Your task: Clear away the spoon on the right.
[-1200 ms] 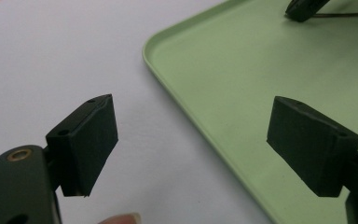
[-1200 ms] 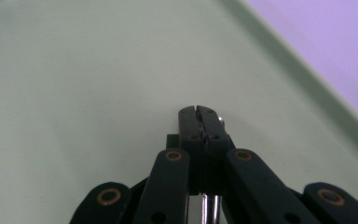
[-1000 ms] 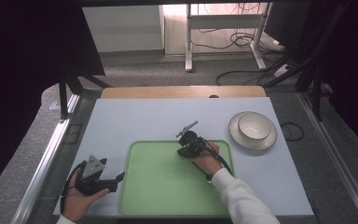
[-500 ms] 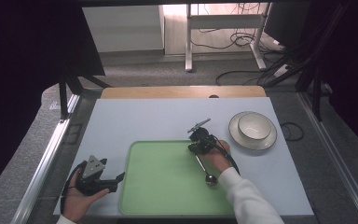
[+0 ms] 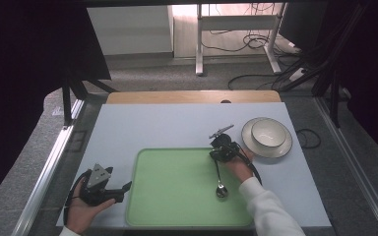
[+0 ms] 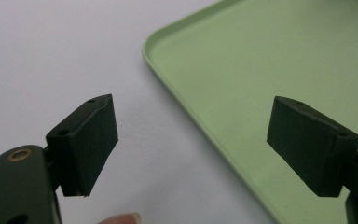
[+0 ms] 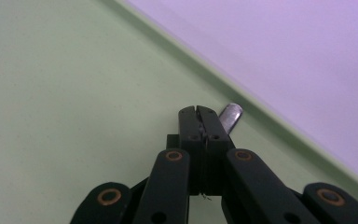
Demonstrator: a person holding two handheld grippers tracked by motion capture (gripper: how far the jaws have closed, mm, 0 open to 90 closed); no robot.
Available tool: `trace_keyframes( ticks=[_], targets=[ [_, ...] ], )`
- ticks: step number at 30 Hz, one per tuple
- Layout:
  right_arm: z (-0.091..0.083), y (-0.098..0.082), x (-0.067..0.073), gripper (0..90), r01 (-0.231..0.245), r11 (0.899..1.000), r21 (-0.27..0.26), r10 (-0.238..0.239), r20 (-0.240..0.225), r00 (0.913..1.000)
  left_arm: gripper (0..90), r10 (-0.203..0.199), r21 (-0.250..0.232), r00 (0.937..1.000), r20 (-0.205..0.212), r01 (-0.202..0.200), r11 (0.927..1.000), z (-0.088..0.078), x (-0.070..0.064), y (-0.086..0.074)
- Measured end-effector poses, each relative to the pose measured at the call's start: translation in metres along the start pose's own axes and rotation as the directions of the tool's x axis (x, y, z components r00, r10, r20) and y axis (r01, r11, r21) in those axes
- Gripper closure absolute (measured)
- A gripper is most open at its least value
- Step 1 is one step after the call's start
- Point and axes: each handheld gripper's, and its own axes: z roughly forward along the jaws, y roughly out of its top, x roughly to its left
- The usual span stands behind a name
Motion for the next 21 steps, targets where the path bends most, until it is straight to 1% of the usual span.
trace_keyframes(
  ticks=[4, 6, 9, 10, 12, 15, 16, 21],
  targets=[
    [-0.005, -0.004, -0.007, 89.7, -0.013, 1.000, -0.003, 0.013, 0.011, 0.9999, 16.0, -0.001, -0.001, 1.0000, -0.001, 0.001, 1.0000, 0.000, 0.000, 0.000],
    [-0.007, -0.005, -0.009, 89.7, -0.018, 1.000, -0.011, 0.018, 0.006, 0.9998, 16.0, 0.000, -0.002, 1.0000, -0.001, 0.000, 1.0000, 0.000, 0.000, 0.000],
    [-0.009, -0.004, -0.008, 89.7, -0.019, 1.000, -0.023, 0.019, 0.000, 0.9998, 16.0, -0.001, -0.002, 1.0000, -0.002, 0.001, 1.0000, 0.000, 0.000, 0.000],
    [-0.012, -0.003, -0.007, 89.7, -0.011, 0.999, -0.037, 0.011, -0.008, 0.9999, 16.0, -0.002, -0.003, 1.0000, -0.002, 0.002, 1.0000, 0.000, 0.000, 0.000],
    [-0.015, -0.003, -0.005, 89.7, -0.005, 0.999, -0.049, 0.004, -0.018, 0.9998, 16.0, -0.002, -0.003, 1.0000, -0.001, 0.002, 1.0000, 0.000, 0.000, 0.000],
    [-0.020, -0.003, -0.004, 89.7, -0.006, 0.998, -0.062, 0.005, -0.029, 0.9996, 16.0, -0.003, -0.005, 1.0000, 0.000, 0.003, 1.0000, 0.000, 0.000, 0.000],
    [-0.027, -0.006, -0.003, 89.7, 0.002, 0.997, -0.083, -0.005, -0.038, 0.9993, 16.0, -0.001, -0.004, 1.0000, 0.000, 0.001, 1.0000, 0.000, 0.000, 0.000],
    [-0.050, -0.014, -0.001, 89.7, 0.002, 0.991, -0.137, -0.010, -0.059, 0.9982, 16.0, 0.000, -0.007, 1.0000, 0.003, 0.000, 1.0000, -0.001, -0.001, 0.001]
  ],
)
